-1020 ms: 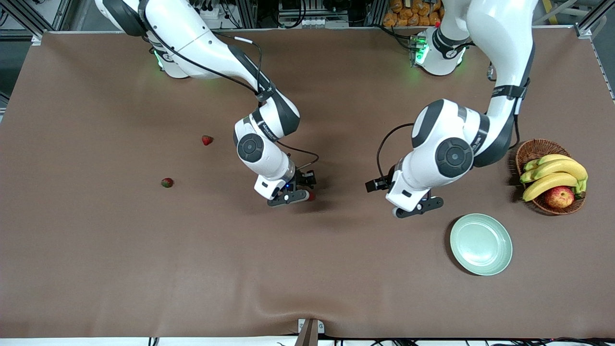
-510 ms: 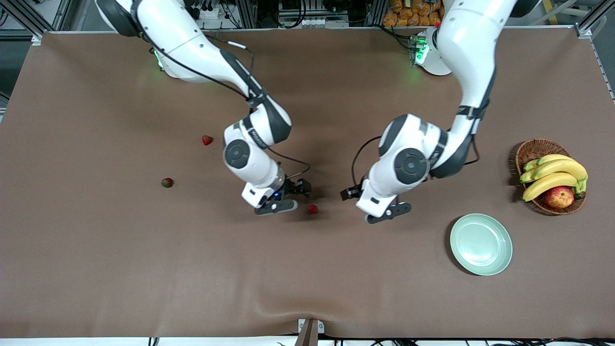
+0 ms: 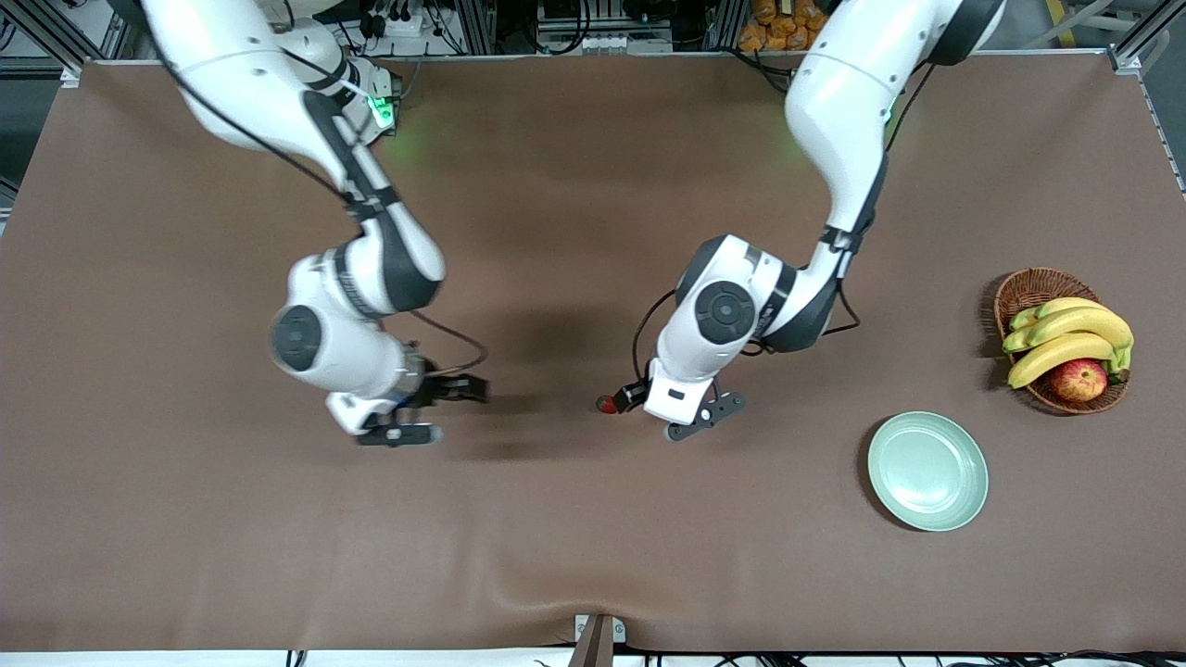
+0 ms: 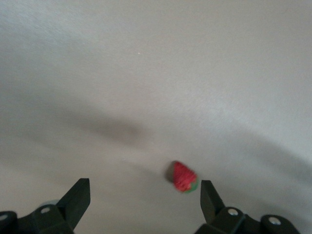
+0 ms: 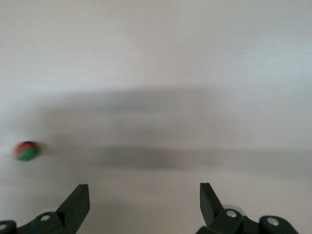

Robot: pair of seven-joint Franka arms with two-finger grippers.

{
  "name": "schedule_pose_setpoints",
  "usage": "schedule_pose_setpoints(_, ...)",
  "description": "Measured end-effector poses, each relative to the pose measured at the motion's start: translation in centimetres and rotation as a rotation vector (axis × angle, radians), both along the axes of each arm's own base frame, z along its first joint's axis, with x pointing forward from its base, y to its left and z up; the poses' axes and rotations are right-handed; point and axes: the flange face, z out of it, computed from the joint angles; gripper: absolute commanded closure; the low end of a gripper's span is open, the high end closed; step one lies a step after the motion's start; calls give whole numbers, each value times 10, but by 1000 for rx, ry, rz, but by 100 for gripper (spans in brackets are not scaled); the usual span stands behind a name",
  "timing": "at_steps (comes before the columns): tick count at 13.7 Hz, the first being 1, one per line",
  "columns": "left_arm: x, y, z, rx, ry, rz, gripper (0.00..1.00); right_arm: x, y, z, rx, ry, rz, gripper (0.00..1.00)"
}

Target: Collect all strawberries into plate

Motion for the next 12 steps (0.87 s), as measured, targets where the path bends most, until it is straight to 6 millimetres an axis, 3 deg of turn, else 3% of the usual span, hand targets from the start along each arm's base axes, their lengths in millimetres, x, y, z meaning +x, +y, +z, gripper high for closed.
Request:
schedule_pose_setpoints(5, -19, -46, -31, -8, -67, 232, 0, -21, -106, 3, -92, 30, -53, 0)
schedule_pose_setpoints(9, -24, -56, -39, -37, -61, 365, 0, -40, -186, -18, -98, 76, -32, 0)
schedule_pose_setpoints(12, -23, -58, -47, -54, -42, 492, 0, -54, -213, -38, -102, 110, -26, 0)
